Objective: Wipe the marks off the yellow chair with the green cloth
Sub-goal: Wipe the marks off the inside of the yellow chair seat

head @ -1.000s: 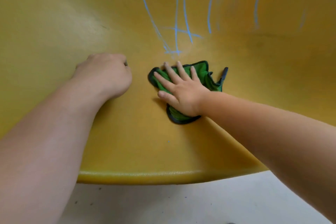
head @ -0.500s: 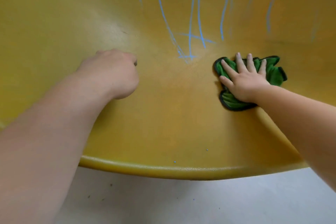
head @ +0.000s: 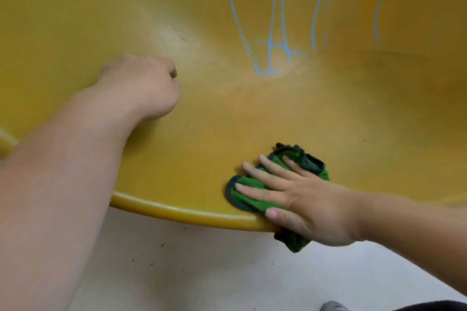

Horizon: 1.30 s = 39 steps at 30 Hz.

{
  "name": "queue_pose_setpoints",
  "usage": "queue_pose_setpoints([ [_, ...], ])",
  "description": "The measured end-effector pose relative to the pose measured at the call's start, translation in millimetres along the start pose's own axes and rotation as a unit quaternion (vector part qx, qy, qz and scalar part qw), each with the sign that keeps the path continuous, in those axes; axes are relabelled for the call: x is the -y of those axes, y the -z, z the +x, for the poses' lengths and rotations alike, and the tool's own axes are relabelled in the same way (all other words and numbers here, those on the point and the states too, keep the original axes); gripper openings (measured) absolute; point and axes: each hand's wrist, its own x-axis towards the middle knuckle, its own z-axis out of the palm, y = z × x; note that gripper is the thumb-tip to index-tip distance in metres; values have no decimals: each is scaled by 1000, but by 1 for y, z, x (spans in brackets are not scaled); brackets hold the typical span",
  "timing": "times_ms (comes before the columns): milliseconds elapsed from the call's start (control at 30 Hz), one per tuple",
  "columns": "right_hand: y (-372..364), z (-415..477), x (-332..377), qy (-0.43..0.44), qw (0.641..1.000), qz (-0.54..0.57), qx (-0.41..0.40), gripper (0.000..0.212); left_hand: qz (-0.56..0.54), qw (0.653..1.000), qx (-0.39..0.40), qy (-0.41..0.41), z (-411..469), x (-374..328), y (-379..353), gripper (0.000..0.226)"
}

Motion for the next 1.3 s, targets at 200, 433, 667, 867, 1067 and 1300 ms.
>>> queue_pose_setpoints([
  [200, 21, -4, -131, -399, 913, -56, -59, 68, 10, 996, 47, -79, -8, -12, -9, 39],
  [433, 21, 93, -18, -217, 972, -1, -88, 61, 22, 993, 80, -90, -11, -11, -14, 40],
  [667, 1, 15, 9, -37, 999, 10, -17, 60, 17, 996, 69, -61, -1, -10, -4, 40],
  [867, 32, -32, -165, -433, 889, -135, -57, 81, 54, 989, 101, -95, -3, -18, -20, 40],
  [1067, 59, 104, -141, -439, 881, 12, -174, 69, 13, 1000, -3, -19, -1, -11, -11, 38],
  [1300, 49, 166, 55, 10, 987, 29, -156, 62, -32, 997, -61, 31, 9, 8, 9, 33],
])
